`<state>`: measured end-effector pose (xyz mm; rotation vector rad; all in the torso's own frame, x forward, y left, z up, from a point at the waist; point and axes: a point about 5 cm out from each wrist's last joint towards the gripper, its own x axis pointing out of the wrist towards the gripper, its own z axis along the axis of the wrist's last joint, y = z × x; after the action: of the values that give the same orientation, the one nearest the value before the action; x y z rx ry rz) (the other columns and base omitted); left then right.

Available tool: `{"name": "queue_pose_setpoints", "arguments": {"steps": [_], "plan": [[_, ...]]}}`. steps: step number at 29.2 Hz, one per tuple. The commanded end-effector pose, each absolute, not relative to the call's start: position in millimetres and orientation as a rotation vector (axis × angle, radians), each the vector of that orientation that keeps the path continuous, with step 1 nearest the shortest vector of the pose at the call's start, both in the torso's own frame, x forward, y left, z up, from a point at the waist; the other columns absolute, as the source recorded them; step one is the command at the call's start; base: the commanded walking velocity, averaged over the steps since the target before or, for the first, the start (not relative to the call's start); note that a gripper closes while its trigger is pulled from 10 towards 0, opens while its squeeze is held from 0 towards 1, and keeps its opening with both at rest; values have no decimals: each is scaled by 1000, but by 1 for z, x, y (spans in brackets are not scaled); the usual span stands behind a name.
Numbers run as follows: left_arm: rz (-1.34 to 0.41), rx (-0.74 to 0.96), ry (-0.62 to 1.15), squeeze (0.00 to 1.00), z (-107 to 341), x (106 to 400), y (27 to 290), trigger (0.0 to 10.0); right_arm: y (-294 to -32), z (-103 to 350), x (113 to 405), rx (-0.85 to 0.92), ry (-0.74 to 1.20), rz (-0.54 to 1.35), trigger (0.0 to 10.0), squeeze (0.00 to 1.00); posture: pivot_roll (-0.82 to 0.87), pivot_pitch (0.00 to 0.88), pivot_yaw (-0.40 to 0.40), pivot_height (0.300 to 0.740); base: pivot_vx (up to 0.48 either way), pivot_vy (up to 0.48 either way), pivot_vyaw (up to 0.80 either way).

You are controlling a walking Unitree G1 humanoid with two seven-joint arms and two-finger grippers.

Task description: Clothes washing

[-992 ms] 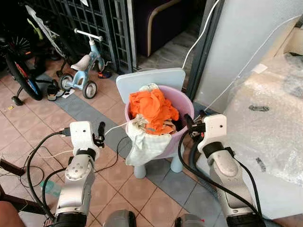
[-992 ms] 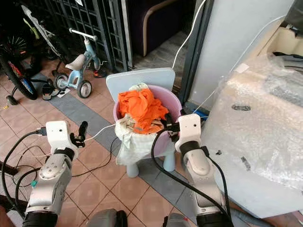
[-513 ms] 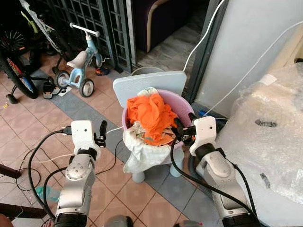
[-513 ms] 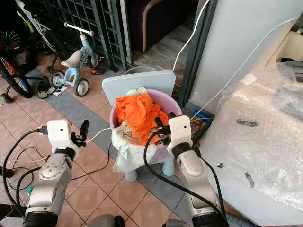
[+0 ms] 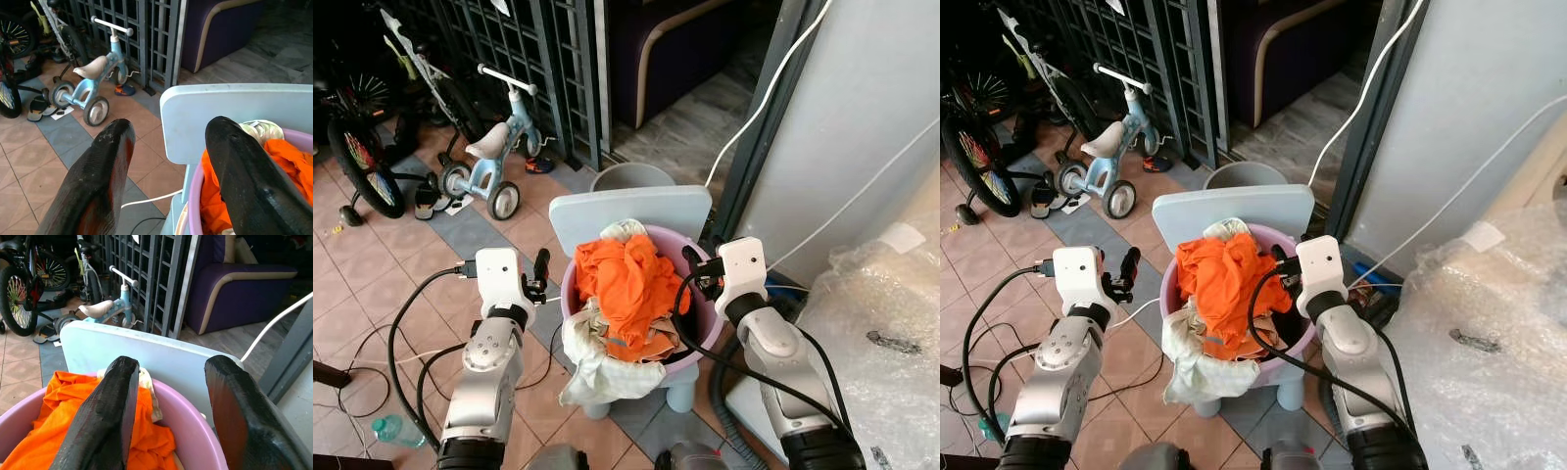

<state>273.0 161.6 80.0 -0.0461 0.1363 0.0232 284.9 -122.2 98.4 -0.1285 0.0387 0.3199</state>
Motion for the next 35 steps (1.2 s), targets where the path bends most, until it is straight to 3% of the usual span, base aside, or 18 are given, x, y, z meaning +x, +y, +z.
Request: {"name": "queue_pose_setpoints", "arguments": {"steps": [1,8,19,27,33,35], "plan": [[54,-43,164,0,75,270,168,10000,-112,88,284,-139,99,375,10000,0,-16,84,25,740,0,0,0],[69,-26,164,0,76,265,172,10000,-99,68,284,-239,208,486,10000,0,15,94,18,740,0,0,0],[114,2,199,0,76,244,185,10000,-84,41,292,-193,383,403,10000,0,94,152,15,740,0,0,800],[116,25,222,0,80,237,186,10000,-125,40,317,-303,393,47,10000,0,107,176,17,740,0,0,0],[111,24,229,0,80,240,183,10000,-131,26,312,-331,490,62,10000,0,91,171,16,740,0,0,0],[106,21,227,0,80,242,181,10000,-129,17,307,-265,572,76,10000,0,86,168,17,740,0,0,0]]}}
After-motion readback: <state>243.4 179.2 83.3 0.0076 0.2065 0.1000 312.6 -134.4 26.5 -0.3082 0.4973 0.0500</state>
